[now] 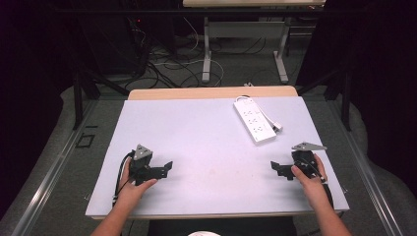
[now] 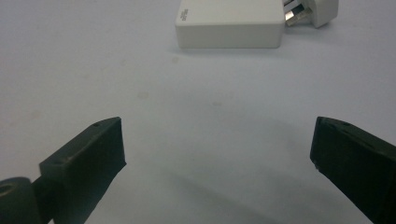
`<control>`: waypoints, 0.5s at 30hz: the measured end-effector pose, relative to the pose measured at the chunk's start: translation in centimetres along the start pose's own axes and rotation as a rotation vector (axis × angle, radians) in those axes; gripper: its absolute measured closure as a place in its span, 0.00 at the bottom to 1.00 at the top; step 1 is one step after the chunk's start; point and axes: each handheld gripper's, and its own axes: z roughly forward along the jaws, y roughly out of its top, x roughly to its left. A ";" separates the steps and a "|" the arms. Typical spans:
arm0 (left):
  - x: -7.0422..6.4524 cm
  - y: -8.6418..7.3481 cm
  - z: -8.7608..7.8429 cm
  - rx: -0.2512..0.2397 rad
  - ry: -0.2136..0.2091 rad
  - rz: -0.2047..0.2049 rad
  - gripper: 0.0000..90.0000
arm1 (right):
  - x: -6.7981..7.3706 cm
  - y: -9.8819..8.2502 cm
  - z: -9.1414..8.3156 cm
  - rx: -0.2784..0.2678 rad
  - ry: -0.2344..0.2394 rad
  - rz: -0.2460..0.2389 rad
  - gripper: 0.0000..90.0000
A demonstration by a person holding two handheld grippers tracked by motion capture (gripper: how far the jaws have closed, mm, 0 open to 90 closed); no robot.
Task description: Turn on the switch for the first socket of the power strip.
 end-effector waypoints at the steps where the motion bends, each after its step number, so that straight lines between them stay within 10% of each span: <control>1: 0.0 0.0 0.1 -0.009 0.002 -0.001 0.11 | -0.1 -0.2 0.1 0.001 -0.010 -0.004 0.03; 15: 0.0 0.0 0.0 -0.017 0.003 -0.001 0.11 | -0.5 -0.8 0.7 0.002 -0.040 0.003 0.05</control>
